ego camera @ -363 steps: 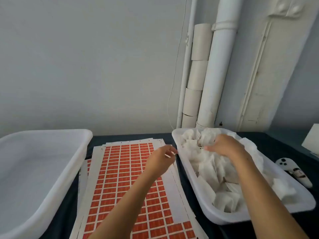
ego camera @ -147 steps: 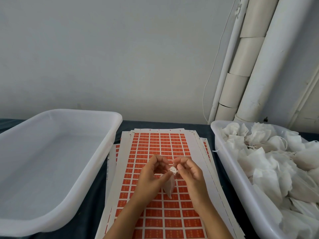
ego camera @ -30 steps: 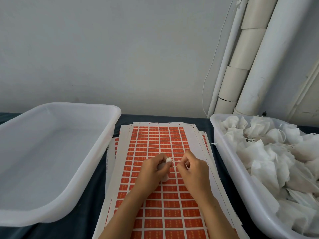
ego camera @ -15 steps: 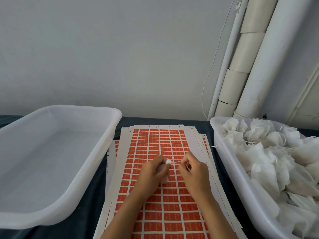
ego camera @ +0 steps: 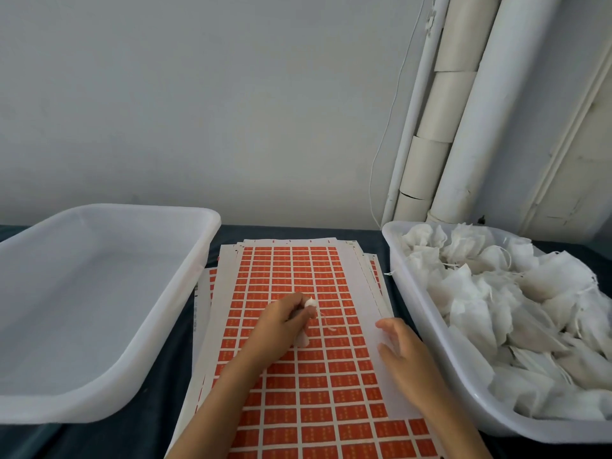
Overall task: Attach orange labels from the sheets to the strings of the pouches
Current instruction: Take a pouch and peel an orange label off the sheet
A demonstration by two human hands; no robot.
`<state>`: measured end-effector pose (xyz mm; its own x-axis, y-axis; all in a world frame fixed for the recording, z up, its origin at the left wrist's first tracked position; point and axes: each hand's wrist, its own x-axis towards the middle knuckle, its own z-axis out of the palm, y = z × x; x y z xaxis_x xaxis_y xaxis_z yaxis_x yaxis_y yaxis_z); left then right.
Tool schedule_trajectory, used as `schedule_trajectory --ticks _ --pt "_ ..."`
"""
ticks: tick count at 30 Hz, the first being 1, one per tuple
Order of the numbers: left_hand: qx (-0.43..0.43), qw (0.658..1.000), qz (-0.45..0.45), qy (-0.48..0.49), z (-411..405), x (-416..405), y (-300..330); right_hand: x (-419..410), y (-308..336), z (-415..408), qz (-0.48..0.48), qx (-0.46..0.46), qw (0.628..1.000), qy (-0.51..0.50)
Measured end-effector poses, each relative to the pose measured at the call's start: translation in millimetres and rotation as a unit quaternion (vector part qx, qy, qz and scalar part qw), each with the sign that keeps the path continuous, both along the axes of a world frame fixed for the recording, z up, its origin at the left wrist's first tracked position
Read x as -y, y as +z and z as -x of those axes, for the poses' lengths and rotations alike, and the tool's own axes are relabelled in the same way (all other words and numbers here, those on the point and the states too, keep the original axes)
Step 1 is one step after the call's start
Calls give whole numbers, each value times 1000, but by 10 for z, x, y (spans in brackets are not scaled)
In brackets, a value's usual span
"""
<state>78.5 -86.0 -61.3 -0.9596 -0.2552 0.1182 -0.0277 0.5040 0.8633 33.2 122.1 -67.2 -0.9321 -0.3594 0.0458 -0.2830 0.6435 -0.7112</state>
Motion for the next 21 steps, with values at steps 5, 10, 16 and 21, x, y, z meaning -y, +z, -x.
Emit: schedule_trajectory --ticks 5,10,16,21 --pt "56 998 40 -10 -189 -151 47 -165 28 -221 -32 13 999 5" --pt "57 992 111 10 -416 -468 -155 -285 6 -477 -93 26 995 25" --pt "-35 978 202 28 -446 -739 -371 -294 -67 -653 -120 48 991 -17" --pt "-52 963 265 5 -300 -703 -424 -243 -127 -661 -96 37 994 -36"
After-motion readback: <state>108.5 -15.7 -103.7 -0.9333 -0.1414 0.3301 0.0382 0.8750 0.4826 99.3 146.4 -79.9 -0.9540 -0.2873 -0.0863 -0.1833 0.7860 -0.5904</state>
